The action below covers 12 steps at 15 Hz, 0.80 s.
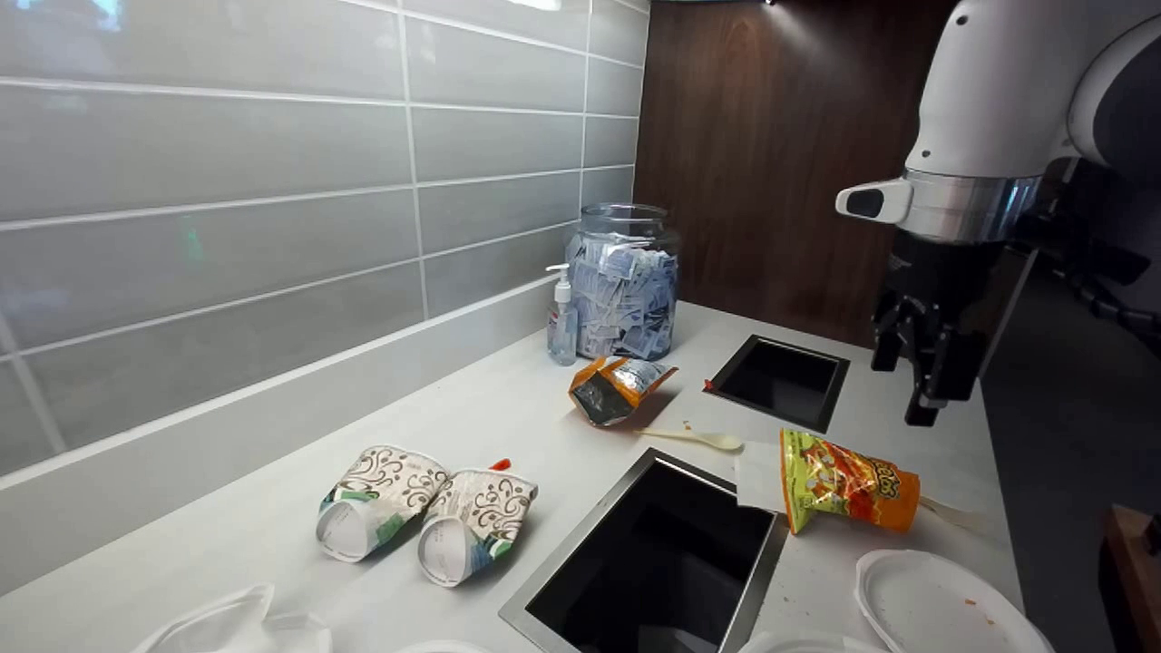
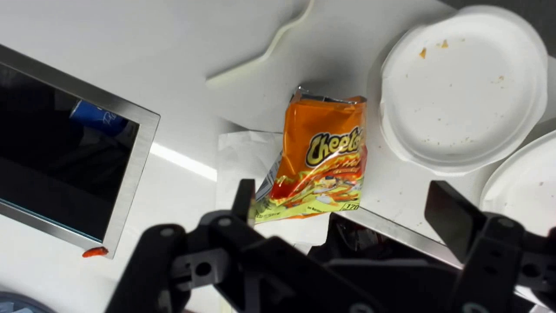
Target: Put the orange packet into the bin
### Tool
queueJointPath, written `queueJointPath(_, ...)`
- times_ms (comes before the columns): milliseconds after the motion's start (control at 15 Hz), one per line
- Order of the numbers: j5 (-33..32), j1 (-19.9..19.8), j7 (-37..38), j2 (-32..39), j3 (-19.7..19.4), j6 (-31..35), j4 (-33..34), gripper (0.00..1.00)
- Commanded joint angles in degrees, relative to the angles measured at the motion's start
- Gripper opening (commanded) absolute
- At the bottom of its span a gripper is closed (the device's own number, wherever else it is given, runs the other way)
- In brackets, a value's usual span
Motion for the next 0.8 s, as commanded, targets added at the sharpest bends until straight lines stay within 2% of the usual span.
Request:
queueJointPath(0,0.2,-0.1,-0.3,3.6,0.3,8.7,-2.2,1.00)
queueJointPath(333,3.5,0.5,-3.5,9.8,-0.7,14.2,-1.2,1.00)
queueJointPath(733,3.2,-0.7,-5.5,15.8,-0.4,17.1,-0.5,1.00)
